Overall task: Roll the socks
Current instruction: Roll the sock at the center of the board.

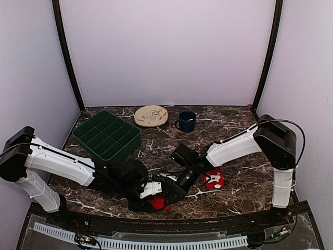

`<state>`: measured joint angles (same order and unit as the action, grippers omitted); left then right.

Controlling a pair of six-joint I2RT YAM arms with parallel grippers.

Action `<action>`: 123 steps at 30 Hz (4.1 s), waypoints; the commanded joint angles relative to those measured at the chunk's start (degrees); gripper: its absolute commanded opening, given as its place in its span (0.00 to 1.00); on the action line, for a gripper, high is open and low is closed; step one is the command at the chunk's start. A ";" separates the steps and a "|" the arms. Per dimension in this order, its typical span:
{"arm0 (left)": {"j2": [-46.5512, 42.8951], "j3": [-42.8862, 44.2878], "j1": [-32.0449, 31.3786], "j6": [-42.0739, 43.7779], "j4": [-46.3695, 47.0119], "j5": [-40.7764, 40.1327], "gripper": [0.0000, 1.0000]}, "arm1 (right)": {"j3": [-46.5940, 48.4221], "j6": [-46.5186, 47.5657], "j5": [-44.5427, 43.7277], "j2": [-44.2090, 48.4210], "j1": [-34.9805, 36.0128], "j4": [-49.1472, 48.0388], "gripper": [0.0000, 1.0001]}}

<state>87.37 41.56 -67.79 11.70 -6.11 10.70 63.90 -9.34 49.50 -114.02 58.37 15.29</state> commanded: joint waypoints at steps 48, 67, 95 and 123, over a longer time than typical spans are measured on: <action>15.08 15.71 5.29 9.69 -5.50 7.80 0.06 | -9.56 -8.83 -2.39 4.35 -5.81 -12.13 0.31; 19.45 20.64 9.44 13.98 -7.79 15.50 0.06 | -22.55 -17.03 -16.17 17.15 -12.00 -22.06 0.44; 30.23 28.92 19.36 8.79 -25.44 44.37 0.07 | -29.20 -0.16 -41.76 34.27 3.06 -21.71 0.46; 35.25 31.38 20.49 12.79 -31.35 50.35 0.09 | -16.07 13.37 -41.88 17.97 10.57 -18.60 0.50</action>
<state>122.15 72.07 -47.35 22.55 -35.09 60.12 45.50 2.07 6.87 -94.65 68.38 -2.44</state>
